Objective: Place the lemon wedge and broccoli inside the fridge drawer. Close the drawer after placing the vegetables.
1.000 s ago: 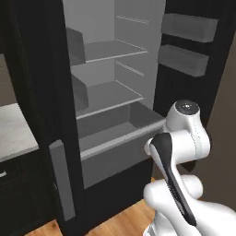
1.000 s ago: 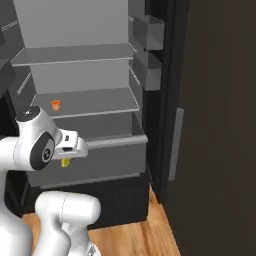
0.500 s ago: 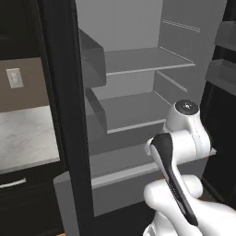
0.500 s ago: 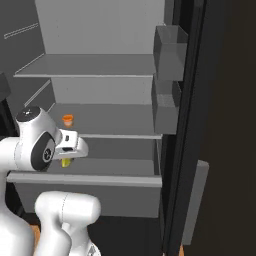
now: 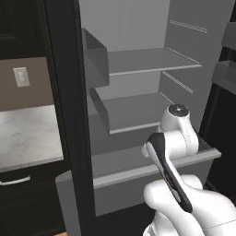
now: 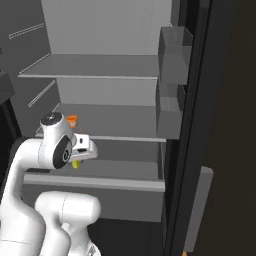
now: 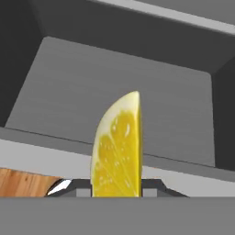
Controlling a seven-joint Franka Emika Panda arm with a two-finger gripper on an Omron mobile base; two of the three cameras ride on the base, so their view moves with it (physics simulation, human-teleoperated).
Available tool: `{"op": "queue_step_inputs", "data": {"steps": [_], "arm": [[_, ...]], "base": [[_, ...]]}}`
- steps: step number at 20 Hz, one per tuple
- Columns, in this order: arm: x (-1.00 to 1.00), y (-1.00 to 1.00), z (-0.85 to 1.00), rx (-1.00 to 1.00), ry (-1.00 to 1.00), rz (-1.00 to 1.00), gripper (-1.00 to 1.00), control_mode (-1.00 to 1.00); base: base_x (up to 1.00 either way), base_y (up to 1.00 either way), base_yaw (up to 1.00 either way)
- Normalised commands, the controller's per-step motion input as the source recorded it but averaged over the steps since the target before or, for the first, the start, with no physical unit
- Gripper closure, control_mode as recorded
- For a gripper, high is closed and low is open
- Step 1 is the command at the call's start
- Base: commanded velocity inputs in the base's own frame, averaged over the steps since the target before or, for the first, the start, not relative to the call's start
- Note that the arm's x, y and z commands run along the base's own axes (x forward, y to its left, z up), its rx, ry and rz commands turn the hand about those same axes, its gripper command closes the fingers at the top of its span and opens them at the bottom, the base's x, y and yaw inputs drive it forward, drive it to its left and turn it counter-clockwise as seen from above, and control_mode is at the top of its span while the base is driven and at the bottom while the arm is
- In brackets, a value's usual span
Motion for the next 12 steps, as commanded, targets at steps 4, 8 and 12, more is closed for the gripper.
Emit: {"op": "queue_step_inputs", "data": {"steps": [4, 8, 12], "arm": [[1.0, 0.0, -0.68, 0.0, 0.13, 0.18, 1.0, -1.0], [0.89, 0.0, -0.2, 0.0, 0.1, 0.21, 1.0, -1.0], [0.72, 0.0, -0.5, -0.01, 0.2, 0.21, 1.0, -1.0]], "base": [[0.0, 0.0, 0.0], [0.0, 0.0, 0.0], [0.0, 0.0, 0.0]]}}
